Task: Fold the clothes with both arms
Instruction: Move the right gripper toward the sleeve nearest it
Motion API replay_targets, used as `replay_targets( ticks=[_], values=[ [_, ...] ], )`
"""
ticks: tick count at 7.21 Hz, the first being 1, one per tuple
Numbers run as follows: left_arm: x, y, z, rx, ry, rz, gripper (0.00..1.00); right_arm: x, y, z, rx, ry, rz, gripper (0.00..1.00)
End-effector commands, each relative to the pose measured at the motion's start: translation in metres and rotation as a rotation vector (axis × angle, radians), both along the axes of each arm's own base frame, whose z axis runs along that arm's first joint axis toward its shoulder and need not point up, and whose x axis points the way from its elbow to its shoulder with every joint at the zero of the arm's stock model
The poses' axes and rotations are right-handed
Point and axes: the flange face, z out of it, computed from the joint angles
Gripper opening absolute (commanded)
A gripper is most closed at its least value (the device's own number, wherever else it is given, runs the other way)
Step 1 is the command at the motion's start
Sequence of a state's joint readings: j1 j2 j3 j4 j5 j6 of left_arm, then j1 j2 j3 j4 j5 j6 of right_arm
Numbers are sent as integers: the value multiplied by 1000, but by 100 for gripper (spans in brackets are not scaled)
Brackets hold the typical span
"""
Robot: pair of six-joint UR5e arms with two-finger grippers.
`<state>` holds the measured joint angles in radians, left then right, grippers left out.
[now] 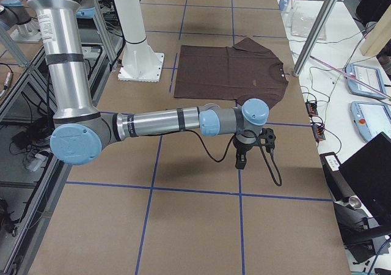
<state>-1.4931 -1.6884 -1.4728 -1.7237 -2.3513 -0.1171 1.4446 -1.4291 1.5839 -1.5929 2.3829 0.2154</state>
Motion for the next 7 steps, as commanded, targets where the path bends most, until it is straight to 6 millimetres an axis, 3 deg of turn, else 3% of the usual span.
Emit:
replay_targets(
  ticks=[1,2,4,5,6,7],
  values=[
    [1,-3,-16,79,3,27,100,-7,2,3,-5,-3,-13,100],
    [3,-8,-47,155,16,41,100,-8,2,1,7,-7,-14,100],
    [3,2,-53,161,19,40,100,-21,0,17,39,-52,-37,100],
    [3,3,-49,154,16,36,100,-75,-6,15,121,-125,-134,100],
    [2,10,-48,153,19,37,100,-127,-20,-3,120,-120,-125,100],
    [2,12,-54,164,20,37,100,-177,-52,-35,163,-43,-92,100]
  ],
)
